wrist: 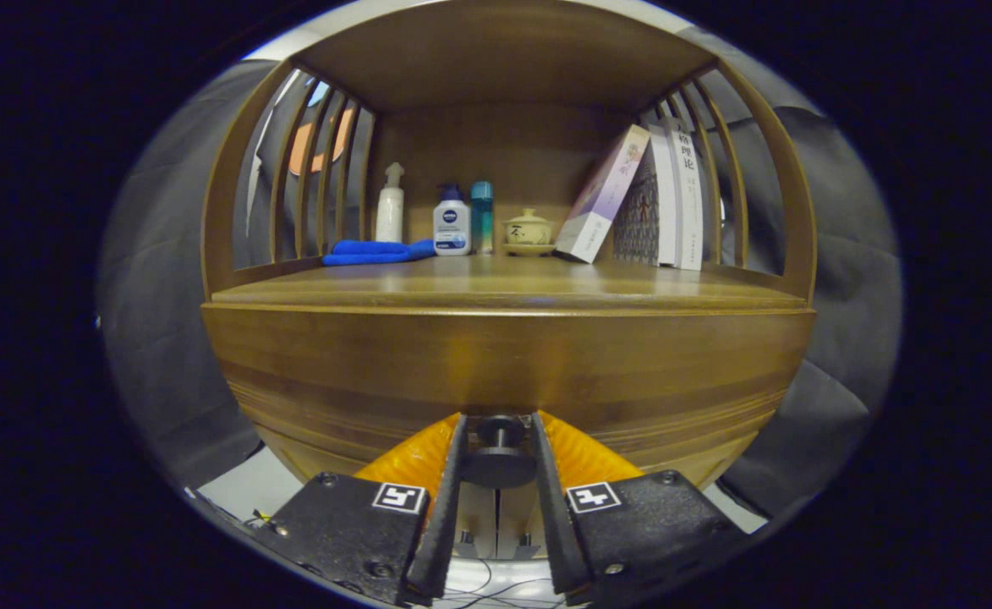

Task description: Pull open the drawer, take out the items inside it, and place them on the countertop above the cabinet.

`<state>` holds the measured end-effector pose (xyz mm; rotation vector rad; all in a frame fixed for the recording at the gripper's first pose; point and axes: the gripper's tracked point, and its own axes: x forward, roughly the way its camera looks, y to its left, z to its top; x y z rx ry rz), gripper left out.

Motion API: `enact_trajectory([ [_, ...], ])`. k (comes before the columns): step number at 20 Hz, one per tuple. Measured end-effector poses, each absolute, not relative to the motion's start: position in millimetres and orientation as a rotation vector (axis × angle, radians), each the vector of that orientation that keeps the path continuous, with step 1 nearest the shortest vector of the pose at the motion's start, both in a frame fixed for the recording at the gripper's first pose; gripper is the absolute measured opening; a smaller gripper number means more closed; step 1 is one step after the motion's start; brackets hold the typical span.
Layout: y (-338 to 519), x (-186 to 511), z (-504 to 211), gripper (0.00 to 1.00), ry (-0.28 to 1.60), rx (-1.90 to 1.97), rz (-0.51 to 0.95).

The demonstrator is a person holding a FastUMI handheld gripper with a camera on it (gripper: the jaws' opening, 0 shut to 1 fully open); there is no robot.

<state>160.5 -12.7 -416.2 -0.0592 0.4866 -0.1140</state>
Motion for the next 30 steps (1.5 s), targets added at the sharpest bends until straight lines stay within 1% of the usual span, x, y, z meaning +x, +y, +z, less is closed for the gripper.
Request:
enact_trajectory([
  [4,-13,161,-417,0.39,0.492,-0.032,-0.113],
  [9,-14,159,-417,0.32,0.523,-0.025,-0.122],
  [19,-11,122,-411,0.31,0.525,-0.050,-0.106],
  [30,-5,55,-400,0.31,0.534,-0.071,-0.080],
])
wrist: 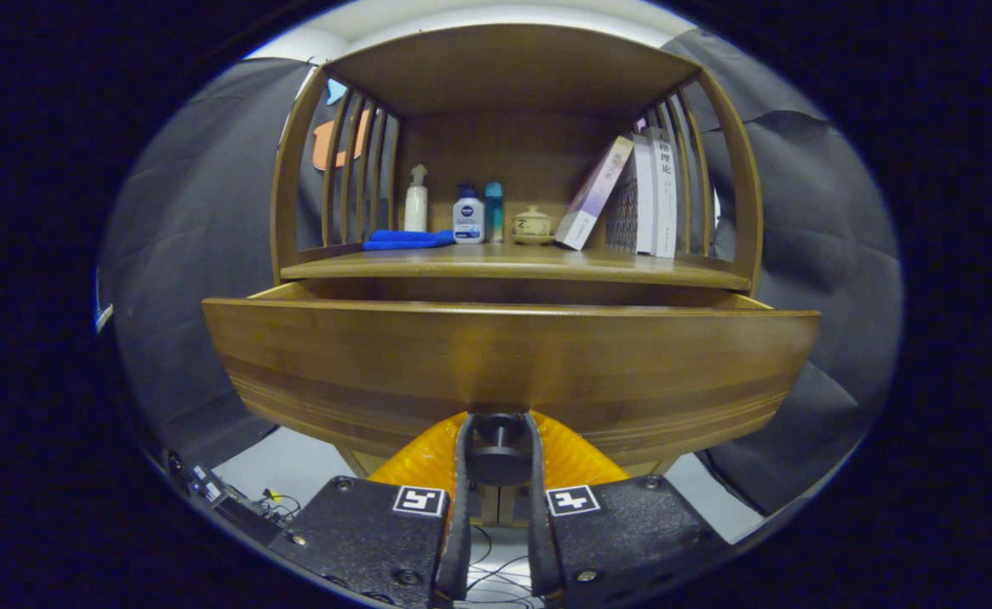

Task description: Pull open the drawer, take out the items inside it, and place them on the countertop above the cabinet.

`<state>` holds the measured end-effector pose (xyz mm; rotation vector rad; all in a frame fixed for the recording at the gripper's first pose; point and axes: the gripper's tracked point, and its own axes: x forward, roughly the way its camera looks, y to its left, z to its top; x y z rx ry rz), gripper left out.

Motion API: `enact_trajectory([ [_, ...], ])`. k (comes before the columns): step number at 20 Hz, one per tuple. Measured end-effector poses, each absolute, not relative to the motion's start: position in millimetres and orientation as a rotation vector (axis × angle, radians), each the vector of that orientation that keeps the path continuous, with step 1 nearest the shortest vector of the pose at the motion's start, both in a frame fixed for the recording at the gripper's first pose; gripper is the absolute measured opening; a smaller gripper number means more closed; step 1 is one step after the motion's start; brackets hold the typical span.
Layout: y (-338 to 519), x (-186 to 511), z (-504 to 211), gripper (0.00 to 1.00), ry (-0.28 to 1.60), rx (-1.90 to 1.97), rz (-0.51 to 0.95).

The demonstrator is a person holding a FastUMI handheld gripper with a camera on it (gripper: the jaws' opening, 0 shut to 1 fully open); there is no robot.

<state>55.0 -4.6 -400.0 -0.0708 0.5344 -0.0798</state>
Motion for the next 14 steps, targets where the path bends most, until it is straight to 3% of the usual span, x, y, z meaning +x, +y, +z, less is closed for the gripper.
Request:
enact_trajectory([
  [14,2,-24,-398,0.31,0.562,-0.071,-0.038],
])
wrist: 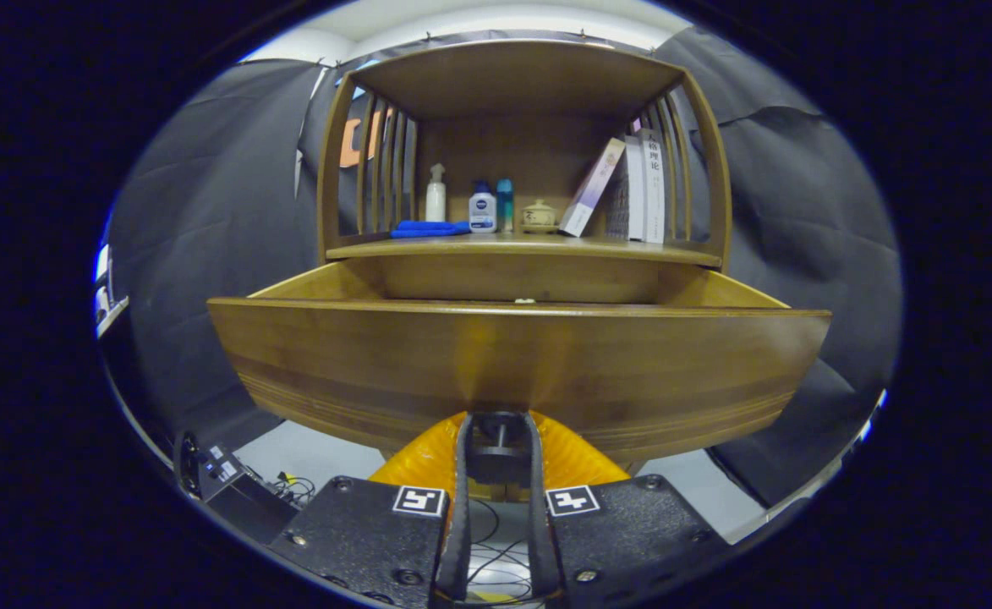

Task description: Pull open the drawer, take out the items inside it, and place them on the countertop above the cabinet.

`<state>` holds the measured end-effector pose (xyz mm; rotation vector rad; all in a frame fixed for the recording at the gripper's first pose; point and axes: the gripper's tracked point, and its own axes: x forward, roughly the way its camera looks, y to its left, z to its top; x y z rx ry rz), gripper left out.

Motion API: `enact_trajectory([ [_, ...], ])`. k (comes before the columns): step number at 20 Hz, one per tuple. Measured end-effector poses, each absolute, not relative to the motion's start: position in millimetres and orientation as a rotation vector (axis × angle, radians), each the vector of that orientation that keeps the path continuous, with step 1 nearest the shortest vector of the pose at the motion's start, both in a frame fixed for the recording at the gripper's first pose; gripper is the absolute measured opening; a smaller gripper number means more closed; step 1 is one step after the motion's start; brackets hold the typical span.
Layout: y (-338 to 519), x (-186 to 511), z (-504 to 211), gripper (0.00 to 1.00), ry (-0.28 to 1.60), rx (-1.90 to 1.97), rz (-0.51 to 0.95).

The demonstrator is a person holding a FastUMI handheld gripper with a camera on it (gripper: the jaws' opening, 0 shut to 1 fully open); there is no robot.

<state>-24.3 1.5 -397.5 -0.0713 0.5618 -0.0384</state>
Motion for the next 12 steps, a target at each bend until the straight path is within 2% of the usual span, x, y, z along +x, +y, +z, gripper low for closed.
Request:
enact_trajectory([
  [9,9,-39,-397,0.30,0.579,-0.072,-0.004],
  [12,9,-42,-398,0.39,0.616,-0.087,0.018],
])
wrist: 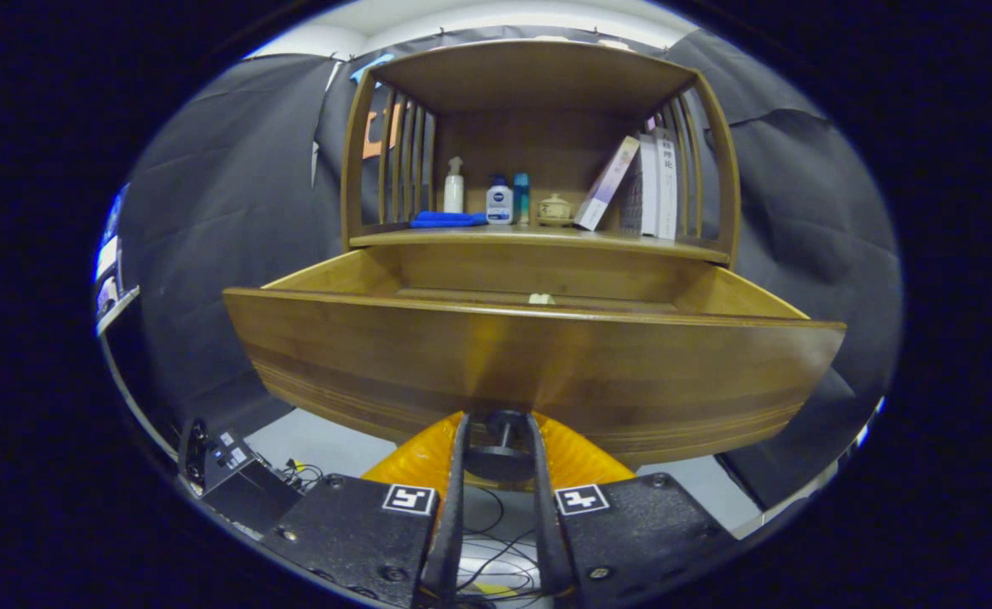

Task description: Pull open the drawer, take out the items inside it, and place them on the countertop above the cabinet.

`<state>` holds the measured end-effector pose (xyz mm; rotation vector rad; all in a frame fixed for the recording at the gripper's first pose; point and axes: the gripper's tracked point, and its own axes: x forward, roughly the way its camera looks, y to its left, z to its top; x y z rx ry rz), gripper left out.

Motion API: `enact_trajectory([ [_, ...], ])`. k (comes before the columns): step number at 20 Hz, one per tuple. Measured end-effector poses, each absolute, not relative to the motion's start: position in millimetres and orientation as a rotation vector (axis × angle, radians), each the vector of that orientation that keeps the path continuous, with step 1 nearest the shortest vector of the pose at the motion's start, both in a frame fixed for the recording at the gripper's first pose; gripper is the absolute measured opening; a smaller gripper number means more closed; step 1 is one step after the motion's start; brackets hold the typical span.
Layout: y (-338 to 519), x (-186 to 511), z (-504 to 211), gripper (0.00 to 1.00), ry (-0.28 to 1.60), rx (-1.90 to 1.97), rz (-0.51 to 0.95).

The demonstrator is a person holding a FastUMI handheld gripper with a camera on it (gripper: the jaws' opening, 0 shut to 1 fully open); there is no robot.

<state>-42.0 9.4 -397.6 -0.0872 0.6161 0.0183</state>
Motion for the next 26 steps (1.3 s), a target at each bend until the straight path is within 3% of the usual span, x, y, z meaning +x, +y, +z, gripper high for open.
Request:
enact_trajectory([
  [6,5,-49,-379,0.50,0.734,0.032,0.052],
  [16,26,-24,-291,0.76,0.709,-0.052,0.150],
  [26,-4,72,-311,0.76,0.906,-0.041,0.084],
])
